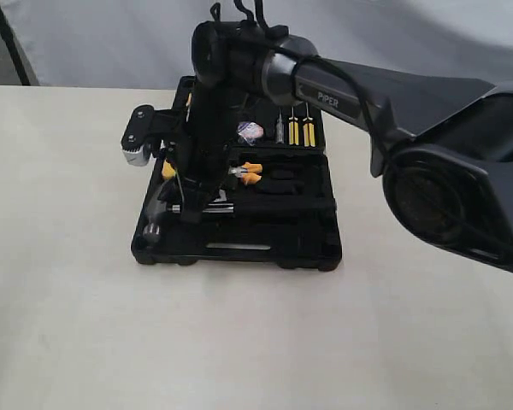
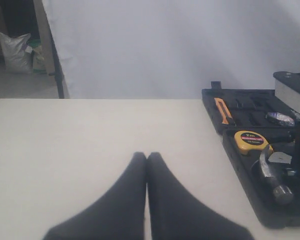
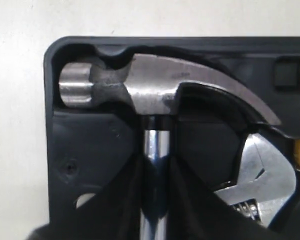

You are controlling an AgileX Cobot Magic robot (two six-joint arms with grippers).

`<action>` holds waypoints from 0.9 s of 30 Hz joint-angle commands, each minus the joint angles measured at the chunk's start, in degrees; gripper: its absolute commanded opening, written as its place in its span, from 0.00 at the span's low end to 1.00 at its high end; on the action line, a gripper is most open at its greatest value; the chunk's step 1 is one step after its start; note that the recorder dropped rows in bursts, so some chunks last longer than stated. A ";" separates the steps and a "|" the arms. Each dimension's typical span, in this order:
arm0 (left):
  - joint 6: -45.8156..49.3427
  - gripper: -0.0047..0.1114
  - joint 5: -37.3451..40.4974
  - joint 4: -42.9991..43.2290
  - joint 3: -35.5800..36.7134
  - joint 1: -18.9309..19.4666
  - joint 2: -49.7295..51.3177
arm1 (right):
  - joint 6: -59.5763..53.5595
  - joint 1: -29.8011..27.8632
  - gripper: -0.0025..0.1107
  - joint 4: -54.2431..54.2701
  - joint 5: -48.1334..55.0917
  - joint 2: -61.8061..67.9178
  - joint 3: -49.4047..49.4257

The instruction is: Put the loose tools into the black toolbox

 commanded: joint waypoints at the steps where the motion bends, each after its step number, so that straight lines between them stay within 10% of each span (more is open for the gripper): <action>1: -0.59 0.05 -0.97 -0.78 0.53 0.19 -0.46 | -1.17 -0.05 0.02 0.53 -0.09 -0.55 2.46; 16: -0.59 0.05 -0.97 -0.78 0.53 0.19 -0.46 | -0.54 1.00 0.03 -5.49 -0.09 -0.55 3.12; 27: -0.59 0.05 -0.97 -0.78 0.53 0.19 -0.46 | -1.33 1.74 0.76 -5.06 -0.09 -2.45 3.12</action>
